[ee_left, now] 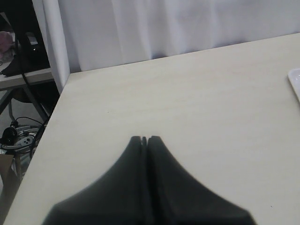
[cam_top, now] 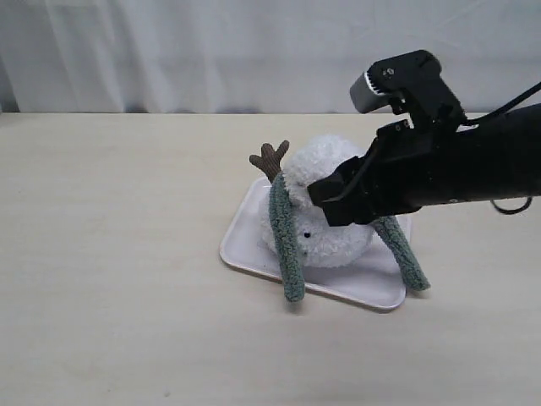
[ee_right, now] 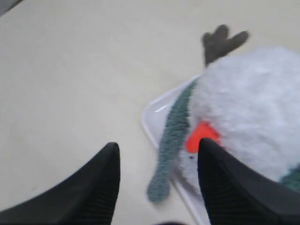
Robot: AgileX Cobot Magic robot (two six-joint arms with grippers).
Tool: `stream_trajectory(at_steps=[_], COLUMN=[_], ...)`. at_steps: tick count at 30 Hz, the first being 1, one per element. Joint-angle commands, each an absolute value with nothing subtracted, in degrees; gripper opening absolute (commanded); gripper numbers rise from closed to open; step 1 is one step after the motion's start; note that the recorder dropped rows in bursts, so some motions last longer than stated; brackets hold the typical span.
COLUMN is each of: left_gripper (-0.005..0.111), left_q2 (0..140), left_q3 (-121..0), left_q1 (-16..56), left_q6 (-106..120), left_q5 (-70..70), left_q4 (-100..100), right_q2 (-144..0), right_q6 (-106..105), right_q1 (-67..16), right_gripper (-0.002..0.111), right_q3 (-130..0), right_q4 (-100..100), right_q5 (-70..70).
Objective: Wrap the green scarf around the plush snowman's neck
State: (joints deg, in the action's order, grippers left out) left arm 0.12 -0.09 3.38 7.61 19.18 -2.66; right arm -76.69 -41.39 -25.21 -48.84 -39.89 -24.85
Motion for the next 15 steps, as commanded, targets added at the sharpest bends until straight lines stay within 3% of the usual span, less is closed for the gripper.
stream_trajectory(at_steps=[1, 7, 15], left_gripper=[0.0, 0.0, 0.0], left_q2=[0.0, 0.0, 0.0], left_q3=[0.0, 0.0, 0.0], left_q1=[3.4, 3.4, 3.4], left_q6=[7.5, 7.5, 7.5], left_q5=[18.6, 18.6, 18.6], left_q4=[-2.5, -2.5, -2.5], right_q2=[-75.2, -75.3, -82.3], right_q6=[-6.2, 30.7, 31.7], right_q1=[-27.3, -27.5, -27.5], right_gripper=[0.048, 0.048, 0.051], right_q3=[-48.0, -42.4, -35.3], right_q4=[-2.8, 32.2, 39.4], right_q5=[-21.5, -27.2, -10.3])
